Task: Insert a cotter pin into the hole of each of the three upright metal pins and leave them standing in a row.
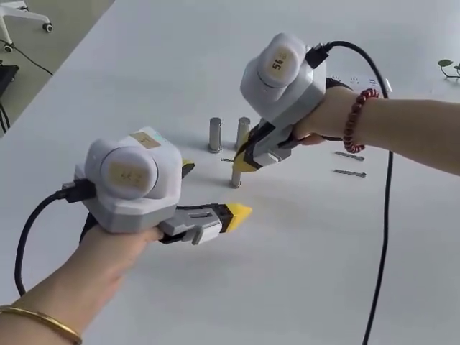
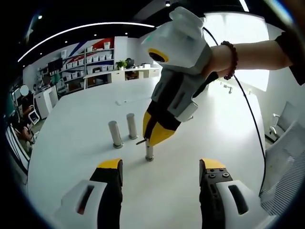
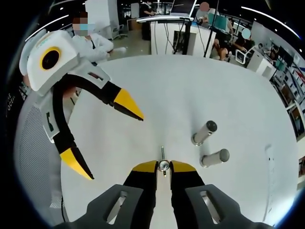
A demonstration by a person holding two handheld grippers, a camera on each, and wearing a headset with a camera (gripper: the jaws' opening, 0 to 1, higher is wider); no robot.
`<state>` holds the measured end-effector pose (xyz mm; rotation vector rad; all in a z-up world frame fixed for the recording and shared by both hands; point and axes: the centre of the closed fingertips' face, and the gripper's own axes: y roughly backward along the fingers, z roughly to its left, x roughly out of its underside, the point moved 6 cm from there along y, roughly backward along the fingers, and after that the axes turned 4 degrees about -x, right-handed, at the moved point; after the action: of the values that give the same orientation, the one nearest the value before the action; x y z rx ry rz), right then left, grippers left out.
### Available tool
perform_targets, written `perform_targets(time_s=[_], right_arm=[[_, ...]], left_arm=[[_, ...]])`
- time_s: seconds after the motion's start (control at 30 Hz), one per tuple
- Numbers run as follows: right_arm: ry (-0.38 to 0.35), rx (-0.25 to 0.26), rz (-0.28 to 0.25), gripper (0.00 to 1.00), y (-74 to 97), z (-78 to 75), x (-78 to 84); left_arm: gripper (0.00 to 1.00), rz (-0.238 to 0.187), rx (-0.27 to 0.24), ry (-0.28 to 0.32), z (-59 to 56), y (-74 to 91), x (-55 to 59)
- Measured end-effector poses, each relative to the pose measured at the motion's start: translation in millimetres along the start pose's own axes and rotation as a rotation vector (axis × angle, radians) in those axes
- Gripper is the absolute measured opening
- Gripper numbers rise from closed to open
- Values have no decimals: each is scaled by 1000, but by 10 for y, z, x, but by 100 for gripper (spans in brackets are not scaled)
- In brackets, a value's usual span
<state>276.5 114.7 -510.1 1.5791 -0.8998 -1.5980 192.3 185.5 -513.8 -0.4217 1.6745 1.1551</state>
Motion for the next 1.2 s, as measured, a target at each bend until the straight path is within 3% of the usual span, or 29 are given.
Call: perform_targets(time_s=[0.13, 0.27, 0.4, 0.57, 0.8, 0.87, 1.2], right_arm=[[7, 0, 3, 5, -8, 10, 6], [-17, -7, -10, 12, -6, -9, 26], [-18, -11, -20, 17, 58, -2, 48], [-72, -11, -62, 21, 187, -33, 45], [-142, 71, -133, 23, 381, -229, 45], [-142, 90, -156, 23, 426, -213, 47], [-188, 193, -276, 24, 343, -451, 72]], left_arm=[[65, -2, 2, -6, -14, -2, 0], [65, 7, -2, -16, -20, -8, 15], [65, 4, 0, -14, -25, -1, 14], [66, -9, -3, 9, -26, 36, -27], [68, -7, -19, -4, -19, 69, -32], [68, -7, -16, 0, -27, 67, -24], [69, -40, 17, 11, -79, 75, -40]])
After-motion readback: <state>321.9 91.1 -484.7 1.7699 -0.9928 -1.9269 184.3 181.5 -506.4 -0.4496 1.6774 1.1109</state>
